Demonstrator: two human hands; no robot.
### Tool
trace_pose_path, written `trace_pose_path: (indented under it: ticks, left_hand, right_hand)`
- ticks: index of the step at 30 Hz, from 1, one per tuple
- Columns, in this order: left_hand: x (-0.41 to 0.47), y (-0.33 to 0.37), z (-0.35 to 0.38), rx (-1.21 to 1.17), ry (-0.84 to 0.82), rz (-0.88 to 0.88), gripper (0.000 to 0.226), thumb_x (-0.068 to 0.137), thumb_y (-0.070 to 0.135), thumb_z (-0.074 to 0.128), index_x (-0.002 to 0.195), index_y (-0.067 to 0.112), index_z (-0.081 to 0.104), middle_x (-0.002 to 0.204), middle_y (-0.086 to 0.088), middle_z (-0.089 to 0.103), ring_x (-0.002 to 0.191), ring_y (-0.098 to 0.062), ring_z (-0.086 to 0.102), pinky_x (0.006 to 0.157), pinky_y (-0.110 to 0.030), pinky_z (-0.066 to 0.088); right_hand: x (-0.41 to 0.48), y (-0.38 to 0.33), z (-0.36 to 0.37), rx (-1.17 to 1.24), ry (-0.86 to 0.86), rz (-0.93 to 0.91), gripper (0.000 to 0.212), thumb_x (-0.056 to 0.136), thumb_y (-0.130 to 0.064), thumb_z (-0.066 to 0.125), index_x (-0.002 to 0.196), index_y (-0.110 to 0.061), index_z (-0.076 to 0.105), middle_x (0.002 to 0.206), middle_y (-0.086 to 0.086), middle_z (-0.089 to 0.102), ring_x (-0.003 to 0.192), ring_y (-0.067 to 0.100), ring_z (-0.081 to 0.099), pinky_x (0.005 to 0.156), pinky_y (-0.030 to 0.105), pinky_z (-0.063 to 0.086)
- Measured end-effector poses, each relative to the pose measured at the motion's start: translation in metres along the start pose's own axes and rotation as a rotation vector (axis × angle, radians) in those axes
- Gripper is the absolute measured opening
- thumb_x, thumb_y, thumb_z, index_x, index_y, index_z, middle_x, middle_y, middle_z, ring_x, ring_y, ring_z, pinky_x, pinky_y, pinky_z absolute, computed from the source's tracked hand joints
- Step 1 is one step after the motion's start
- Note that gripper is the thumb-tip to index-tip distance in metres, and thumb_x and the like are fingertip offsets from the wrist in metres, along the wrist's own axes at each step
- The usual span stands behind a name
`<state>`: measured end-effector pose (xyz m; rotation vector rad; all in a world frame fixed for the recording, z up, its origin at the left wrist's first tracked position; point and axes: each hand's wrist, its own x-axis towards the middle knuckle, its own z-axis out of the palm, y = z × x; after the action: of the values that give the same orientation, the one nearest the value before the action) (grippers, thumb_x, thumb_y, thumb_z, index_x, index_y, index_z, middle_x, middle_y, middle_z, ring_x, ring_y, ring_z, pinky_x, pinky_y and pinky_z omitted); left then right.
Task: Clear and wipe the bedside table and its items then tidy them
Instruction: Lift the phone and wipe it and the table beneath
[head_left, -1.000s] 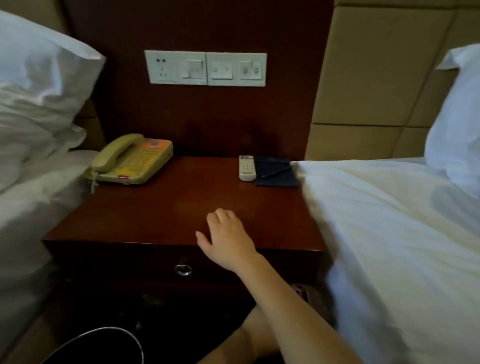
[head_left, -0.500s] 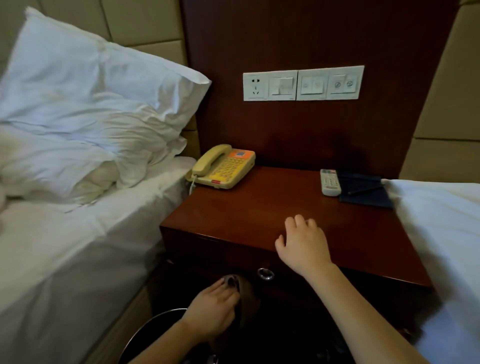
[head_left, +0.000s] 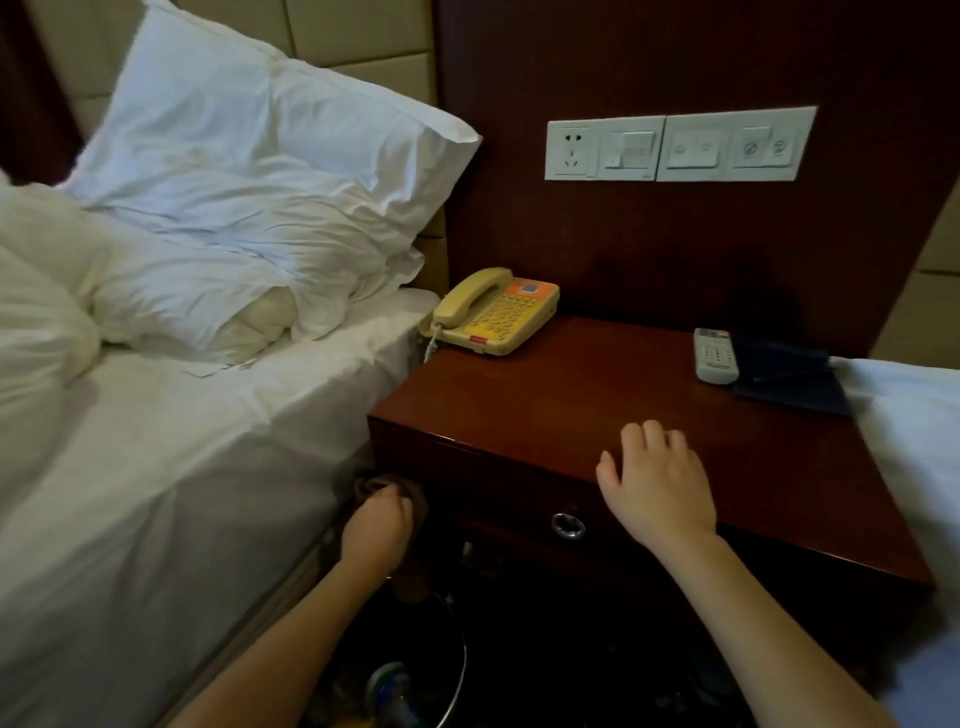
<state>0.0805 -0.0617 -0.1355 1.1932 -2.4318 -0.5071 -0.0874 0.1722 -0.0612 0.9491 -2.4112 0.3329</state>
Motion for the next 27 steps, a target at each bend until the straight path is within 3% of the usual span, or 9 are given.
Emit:
trace_pose_path:
  ticks: [5,8,10,12,14,17,20,23,27]
  left_hand:
    - [0.012,0.015,-0.029,-0.535,0.142,-0.231,0.032,0.098,0.008,0.031,0.093,-0.01,0.058,0.105,-0.031,0.059,0.095,-0.036,0.054,0.08,-0.039,0.036]
    - [0.004,0.038,-0.061,-0.721,0.347,-0.127,0.025,0.1,0.012,0.03,0.101,0.001,0.052,0.098,-0.016,0.052,0.091,-0.022,0.046,0.077,-0.027,0.029]
    - [0.004,0.057,-0.075,-0.78,0.363,0.002,0.024,0.102,0.019,0.029,0.105,0.009,0.051,0.097,-0.006,0.052,0.093,-0.017,0.046,0.077,-0.023,0.029]
    - [0.016,0.076,-0.069,-0.709,0.279,0.2,0.027,0.102,0.022,0.032,0.108,0.011,0.056,0.104,-0.005,0.058,0.099,-0.019,0.052,0.085,-0.031,0.038]
    - [0.029,0.093,-0.051,-0.369,0.106,0.419,0.034,0.101,0.031,0.032,0.123,0.021,0.055,0.127,-0.006,0.057,0.12,-0.026,0.05,0.104,-0.044,0.037]
    - [0.033,0.123,-0.018,0.183,-0.154,0.503,0.049,0.1,0.046,0.02,0.146,0.032,0.025,0.156,0.006,0.018,0.145,-0.017,0.012,0.118,-0.037,0.01]
    - [0.014,0.162,-0.01,0.188,-0.249,0.567,0.054,0.1,0.046,0.017,0.15,0.027,0.014,0.159,0.005,0.006,0.146,-0.015,0.002,0.118,-0.034,0.007]
    - [-0.011,0.203,0.004,0.187,-0.302,0.68,0.054,0.1,0.046,0.016,0.15,0.026,0.013,0.158,0.004,0.006,0.146,-0.016,0.002,0.117,-0.034,0.006]
    - [-0.045,0.257,0.03,0.153,-0.339,0.822,0.053,0.1,0.038,0.023,0.15,0.023,0.014,0.158,-0.002,0.01,0.146,-0.02,0.007,0.118,-0.036,0.008]
  right_hand:
    - [-0.002,-0.002,0.001,0.002,-0.004,0.019,0.029,0.086,-0.039,0.048,0.094,-0.013,0.058,0.089,0.004,0.056,0.081,0.023,0.054,0.065,0.032,0.044]
    - [-0.002,-0.004,-0.002,0.032,-0.018,0.029,0.03,0.089,-0.04,0.047,0.099,-0.014,0.059,0.094,0.004,0.058,0.085,0.023,0.055,0.069,0.032,0.046]
    - [-0.002,-0.003,-0.003,0.04,-0.025,0.028,0.031,0.089,-0.041,0.046,0.101,-0.014,0.058,0.096,0.004,0.057,0.087,0.023,0.055,0.071,0.032,0.046]
    - [-0.002,-0.003,-0.006,0.048,-0.019,0.028,0.031,0.089,-0.041,0.047,0.099,-0.015,0.058,0.096,0.003,0.057,0.087,0.023,0.055,0.071,0.031,0.046]
    - [-0.002,-0.003,-0.007,0.073,-0.03,0.045,0.03,0.09,-0.041,0.047,0.1,-0.015,0.058,0.096,0.003,0.057,0.088,0.024,0.056,0.072,0.032,0.046]
    - [-0.002,-0.001,-0.01,0.169,-0.012,0.064,0.027,0.096,-0.037,0.044,0.103,-0.014,0.057,0.098,0.003,0.058,0.088,0.022,0.057,0.072,0.03,0.046]
    - [0.007,0.009,-0.02,0.411,-0.008,0.19,0.03,0.101,-0.032,0.035,0.121,-0.015,0.05,0.111,0.001,0.053,0.094,0.017,0.056,0.072,0.022,0.041]
    - [0.018,0.031,-0.032,0.431,0.028,0.203,0.028,0.101,-0.028,0.035,0.116,-0.016,0.055,0.112,-0.001,0.052,0.098,0.015,0.055,0.076,0.022,0.042]
    - [0.025,0.064,-0.045,0.419,-0.233,0.185,0.034,0.102,-0.033,0.033,0.108,-0.015,0.061,0.109,0.002,0.058,0.103,0.019,0.056,0.084,0.029,0.043]
